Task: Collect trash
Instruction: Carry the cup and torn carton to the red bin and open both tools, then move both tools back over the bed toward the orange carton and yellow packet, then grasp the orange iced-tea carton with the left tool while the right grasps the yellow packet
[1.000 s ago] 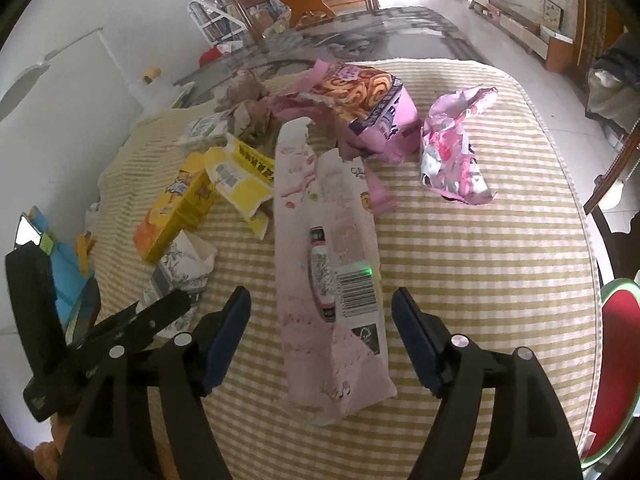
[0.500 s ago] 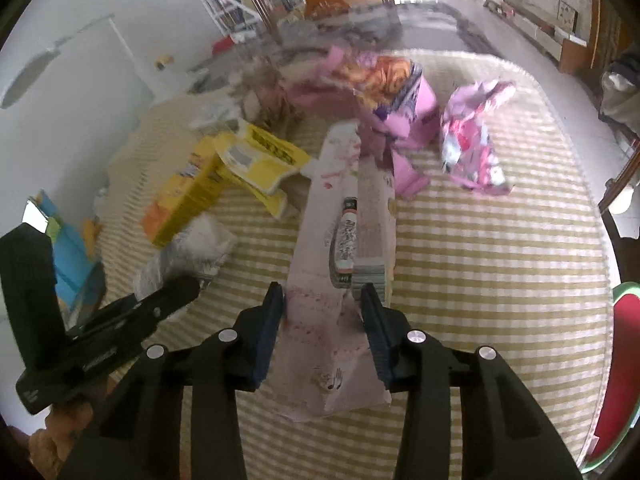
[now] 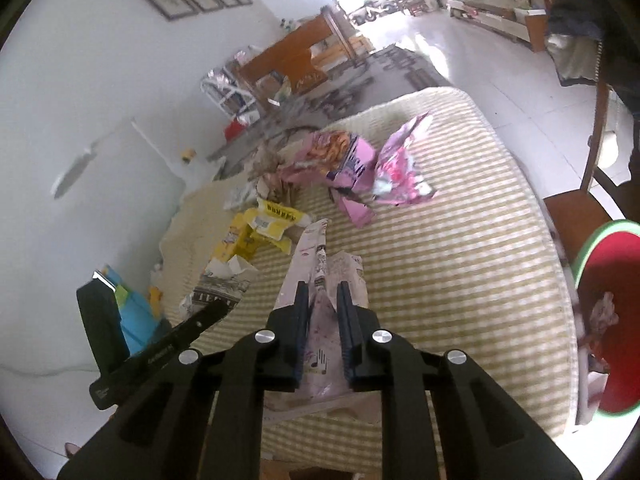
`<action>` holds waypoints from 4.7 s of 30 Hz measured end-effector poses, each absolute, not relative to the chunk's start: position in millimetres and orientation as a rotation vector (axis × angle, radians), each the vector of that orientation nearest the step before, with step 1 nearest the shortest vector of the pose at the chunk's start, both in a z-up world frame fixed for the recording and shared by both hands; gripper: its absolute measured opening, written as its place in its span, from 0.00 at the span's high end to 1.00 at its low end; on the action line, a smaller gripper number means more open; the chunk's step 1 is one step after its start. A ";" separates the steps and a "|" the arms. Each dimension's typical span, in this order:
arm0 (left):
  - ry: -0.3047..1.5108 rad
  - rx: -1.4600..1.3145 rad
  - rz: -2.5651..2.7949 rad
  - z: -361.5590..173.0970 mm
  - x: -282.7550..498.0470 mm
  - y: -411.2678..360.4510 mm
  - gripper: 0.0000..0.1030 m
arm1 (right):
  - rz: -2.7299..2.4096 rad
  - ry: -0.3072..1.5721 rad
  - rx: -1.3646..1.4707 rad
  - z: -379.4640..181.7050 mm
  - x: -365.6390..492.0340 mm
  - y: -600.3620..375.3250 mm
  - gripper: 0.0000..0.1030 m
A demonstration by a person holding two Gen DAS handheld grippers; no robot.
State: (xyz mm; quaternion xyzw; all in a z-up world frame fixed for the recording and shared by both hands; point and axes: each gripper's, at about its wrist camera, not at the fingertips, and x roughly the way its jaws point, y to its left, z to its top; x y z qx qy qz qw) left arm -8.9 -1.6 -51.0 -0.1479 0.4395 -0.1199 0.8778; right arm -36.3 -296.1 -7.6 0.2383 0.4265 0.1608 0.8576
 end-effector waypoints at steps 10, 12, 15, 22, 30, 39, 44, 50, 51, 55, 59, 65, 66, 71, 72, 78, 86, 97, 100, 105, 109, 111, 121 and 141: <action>0.955 -0.282 -0.525 -27.8 -3.9 -105.0 0.55 | 0.160 0.765 0.611 2.8 -74.2 -384.6 0.86; 0.967 -0.249 -0.589 -24.9 -1.9 -135.9 0.55 | 0.114 0.752 0.640 -2.5 -82.3 -404.1 0.86; 0.997 -0.194 -0.680 -24.2 3.9 -183.7 0.55 | 0.008 0.733 0.683 -12.5 -99.2 -441.8 0.86; 1.042 0.024 -0.876 -23.4 5.4 -294.8 0.54 | -0.206 0.703 0.784 -38.2 -137.0 -517.4 0.86; 1.008 0.143 -0.904 -29.0 -9.8 -329.3 0.26 | -0.303 0.707 0.826 -56.8 -149.2 -535.1 0.60; 0.980 0.056 -0.703 -27.7 2.4 -251.7 0.24 | -0.161 0.728 0.740 -35.4 -120.0 -476.4 0.50; 0.927 0.044 -0.553 -19.6 13.3 -185.1 0.21 | -0.042 0.729 0.672 -11.1 -98.8 -425.7 0.44; 0.945 -0.016 -0.340 -25.8 37.8 -86.3 0.19 | 0.117 0.753 0.603 0.1 -71.7 -354.2 0.39; 0.950 -0.015 -0.301 -27.9 41.5 -70.4 0.19 | 0.135 0.765 0.586 -2.0 -67.8 -343.3 0.38; 0.961 0.018 -0.120 -40.0 61.5 -6.2 0.18 | 0.153 0.799 0.466 -2.9 -56.6 -310.5 0.38; 1.040 -0.078 -0.025 -60.8 89.1 37.9 0.18 | 0.132 0.830 0.464 -9.2 -53.1 -308.5 0.37; 1.095 -0.092 0.010 -80.7 123.0 57.1 0.12 | 0.121 0.851 0.454 -13.0 -51.2 -305.9 0.37; 1.093 -0.082 0.001 -82.7 128.3 55.8 0.11 | 0.123 0.854 0.444 -13.2 -50.4 -304.1 0.37; 1.115 -0.044 -0.042 -96.3 141.1 47.8 0.11 | 0.131 0.864 0.437 -14.5 -50.7 -303.5 0.37; 1.125 -0.035 -0.044 -98.1 142.3 44.3 0.11 | 0.134 0.867 0.443 -15.1 -50.3 -304.1 0.37; 1.126 -0.023 -0.054 -101.7 131.3 38.3 0.31 | 0.144 0.871 0.445 -15.7 -49.4 -303.9 0.37; 1.082 -0.291 -0.100 -71.4 63.8 49.5 0.35 | 0.159 0.901 0.435 -18.9 -45.4 -300.3 0.36; 1.114 -0.223 -0.105 -87.3 -1.0 19.9 0.39 | 0.237 1.015 0.275 -29.1 14.3 -242.2 0.35; 1.152 -0.254 -0.118 -95.7 5.0 24.4 0.39 | 0.307 1.056 0.197 -30.3 46.0 -203.4 0.35; 1.160 -0.224 -0.120 -99.8 10.1 22.2 0.39 | 0.396 1.107 -0.021 -38.7 93.7 -129.8 0.28; 1.164 -0.223 -0.136 -102.3 17.5 17.7 0.33 | 0.372 1.117 -0.153 -50.8 117.7 -99.7 0.28; 1.165 -0.227 -0.142 -102.5 20.7 15.8 0.30 | 0.354 1.140 -0.180 -59.2 127.7 -95.2 0.27; 1.162 -0.223 -0.149 -103.4 26.2 7.2 0.28 | 0.364 1.220 -0.062 -80.7 124.4 -132.1 0.61; 1.137 -0.265 -0.148 -101.3 22.6 14.6 0.41 | 0.327 1.204 0.079 -79.3 60.0 -180.9 0.39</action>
